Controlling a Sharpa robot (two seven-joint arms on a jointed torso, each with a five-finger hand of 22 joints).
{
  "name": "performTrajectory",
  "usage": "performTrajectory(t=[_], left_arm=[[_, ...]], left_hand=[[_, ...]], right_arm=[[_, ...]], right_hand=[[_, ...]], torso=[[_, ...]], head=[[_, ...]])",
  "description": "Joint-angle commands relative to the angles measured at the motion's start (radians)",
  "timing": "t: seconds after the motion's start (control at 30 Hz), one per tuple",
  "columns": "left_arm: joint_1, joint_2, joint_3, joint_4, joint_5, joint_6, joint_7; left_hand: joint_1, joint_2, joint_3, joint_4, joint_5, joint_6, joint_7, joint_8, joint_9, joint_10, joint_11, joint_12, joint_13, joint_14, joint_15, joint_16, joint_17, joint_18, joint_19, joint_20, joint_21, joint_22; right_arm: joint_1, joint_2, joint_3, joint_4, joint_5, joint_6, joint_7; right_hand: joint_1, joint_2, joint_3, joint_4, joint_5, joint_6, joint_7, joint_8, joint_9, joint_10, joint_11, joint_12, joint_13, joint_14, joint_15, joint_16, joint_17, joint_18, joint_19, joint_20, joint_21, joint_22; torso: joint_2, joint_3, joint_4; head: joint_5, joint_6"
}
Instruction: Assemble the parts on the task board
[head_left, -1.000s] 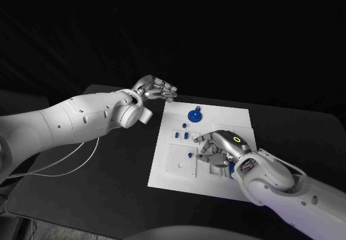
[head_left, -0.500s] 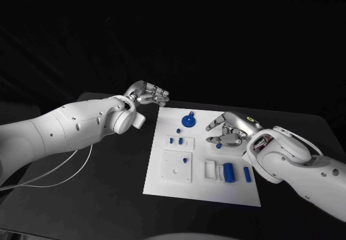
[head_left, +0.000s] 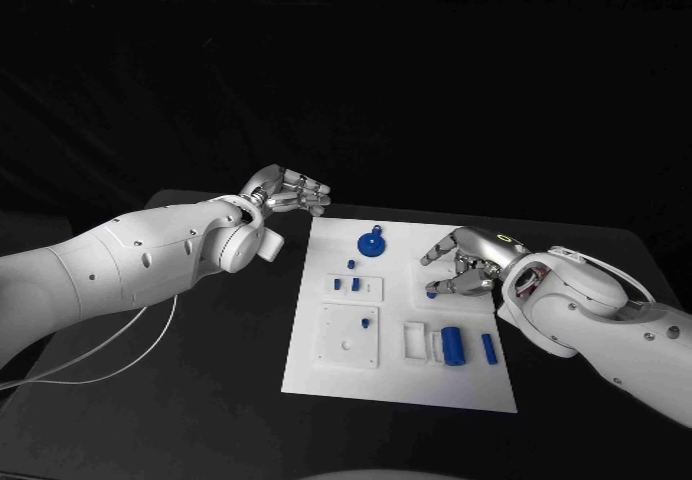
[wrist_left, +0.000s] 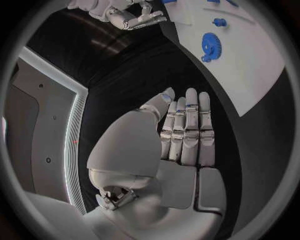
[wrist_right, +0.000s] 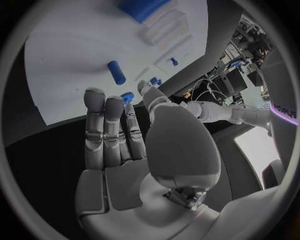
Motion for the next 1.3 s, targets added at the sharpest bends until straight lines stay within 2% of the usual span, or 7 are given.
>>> performTrajectory(t=[0.03, 0.17, 0.27, 0.43, 0.73, 1.1, 1.3], left_arm=[[0.0, 0.002, 0.001, 0.002, 0.01, 0.001, 0.016], [0.0, 0.002, 0.001, 0.001, 0.01, 0.0, 0.014], [0.0, 0.002, 0.001, 0.001, 0.01, 0.0, 0.014], [0.0, 0.001, 0.001, 0.001, 0.01, -0.005, 0.01], [-0.001, 0.001, 0.001, 0.001, 0.01, -0.008, 0.008], [-0.001, -0.001, 0.001, 0.001, 0.0, -0.012, 0.004], [-0.001, 0.0, 0.001, 0.001, 0.0, -0.012, 0.003]], left_hand=[[-0.003, -0.003, -0.001, -0.005, 0.001, 0.0, -0.002, -0.004, -0.001, 0.003, -0.002, -0.004, -0.001, 0.005, -0.002, 0.005, 0.001, -0.015, 0.005, 0.0, 0.001, 0.002], [-0.003, -0.003, -0.001, -0.005, 0.001, 0.0, -0.002, -0.004, -0.001, 0.003, -0.002, -0.004, -0.001, 0.005, -0.002, 0.005, 0.001, -0.015, 0.005, 0.0, 0.001, 0.002], [-0.003, -0.002, -0.001, -0.005, 0.001, 0.0, -0.002, -0.004, -0.001, 0.003, -0.002, -0.004, -0.001, 0.006, -0.002, 0.005, 0.001, -0.015, 0.006, 0.0, 0.001, 0.003], [-0.003, -0.002, -0.001, -0.005, 0.001, 0.0, -0.002, -0.004, -0.001, 0.003, -0.002, -0.004, -0.001, 0.006, -0.002, 0.005, 0.001, -0.015, 0.006, 0.0, 0.001, 0.003], [-0.003, -0.002, -0.001, -0.005, 0.001, 0.0, -0.002, -0.004, -0.001, 0.003, -0.002, -0.004, -0.001, 0.006, -0.002, 0.005, 0.001, -0.015, 0.006, 0.0, 0.001, 0.003], [-0.01, -0.001, 0.001, 0.001, 0.0, -0.004, -0.002, -0.004, -0.001, -0.001, -0.002, -0.004, -0.001, 0.006, -0.002, 0.007, 0.004, -0.014, 0.007, 0.001, -0.001, 0.006], [-0.01, -0.001, 0.001, 0.001, 0.0, -0.004, -0.002, -0.004, -0.001, -0.001, -0.002, -0.004, -0.001, 0.006, -0.002, 0.007, 0.004, -0.014, 0.007, 0.001, -0.001, 0.006]], right_arm=[[0.0, 0.007, -0.003, -0.008, -0.078, 0.043, -0.023], [-0.002, 0.016, -0.009, -0.019, -0.106, 0.027, -0.039], [-0.002, 0.021, -0.013, -0.024, -0.117, 0.02, -0.046], [-0.003, 0.026, -0.023, -0.029, -0.126, 0.015, -0.05], [-0.005, 0.028, -0.053, -0.028, -0.126, 0.031, -0.052], [-0.009, 0.024, -0.058, -0.017, -0.129, 0.005, -0.062], [-0.011, 0.022, -0.059, -0.012, -0.128, -0.013, -0.067]], right_hand=[[-0.019, 0.008, 0.016, -0.033, -0.004, -0.013, -0.002, -0.002, -0.001, 0.026, -0.004, 0.001, -0.001, -0.004, -0.005, 0.008, -0.009, 0.026, 0.038, -0.001, 0.005, 0.0], [-0.042, 0.014, 0.052, -0.079, -0.018, -0.041, -0.008, -0.002, -0.001, 0.044, -0.008, 0.001, -0.001, -0.005, -0.007, 0.011, -0.017, 0.02, 0.038, -0.005, 0.006, -0.003], [-0.05, 0.012, 0.101, -0.101, -0.068, -0.06, -0.01, -0.004, -0.002, 0.057, -0.011, 0.002, -0.001, -0.004, -0.009, 0.012, -0.019, 0.017, 0.039, -0.006, 0.014, -0.003], [-0.083, 0.023, 0.125, -0.139, -0.066, -0.061, -0.009, -0.003, -0.002, 0.092, -0.019, 0.0, -0.001, -0.003, -0.015, 0.012, -0.021, 0.009, 0.039, -0.012, 0.025, -0.01], [-0.107, 0.039, 0.163, -0.162, -0.067, -0.03, 0.006, -0.004, -0.002, 0.137, -0.03, -0.001, -0.002, -0.001, -0.023, 0.01, -0.021, 0.003, 0.039, -0.018, 0.028, -0.018], [-0.166, 0.049, 0.358, -0.166, -0.126, 0.038, 0.034, -0.003, -0.001, 0.259, -0.065, -0.007, 0.0, 0.006, -0.047, 0.004, -0.018, -0.015, 0.041, -0.04, 0.046, -0.017], [-0.171, 0.049, 0.411, -0.16, -0.138, 0.062, 0.042, -0.003, 0.0, 0.287, -0.074, -0.007, 0.001, 0.012, -0.054, 0.001, -0.014, -0.026, 0.042, -0.05, 0.067, -0.013]], torso=[[0.0, -0.0005, 0.0012], [0.001, 0.0011, 0.0027], [0.0, 0.0007, 0.0036], [0.0, -0.0008, 0.0016], [0.0, -0.0008, 0.002], [0.0, -0.0001, 0.0], [0.0, -0.0002, 0.001]], head=[[-0.002, -0.003], [-0.003, -0.004], [-0.003, -0.003], [0.0, -0.008], [0.001, -0.012], [0.001, -0.01], [-0.002, -0.01]])
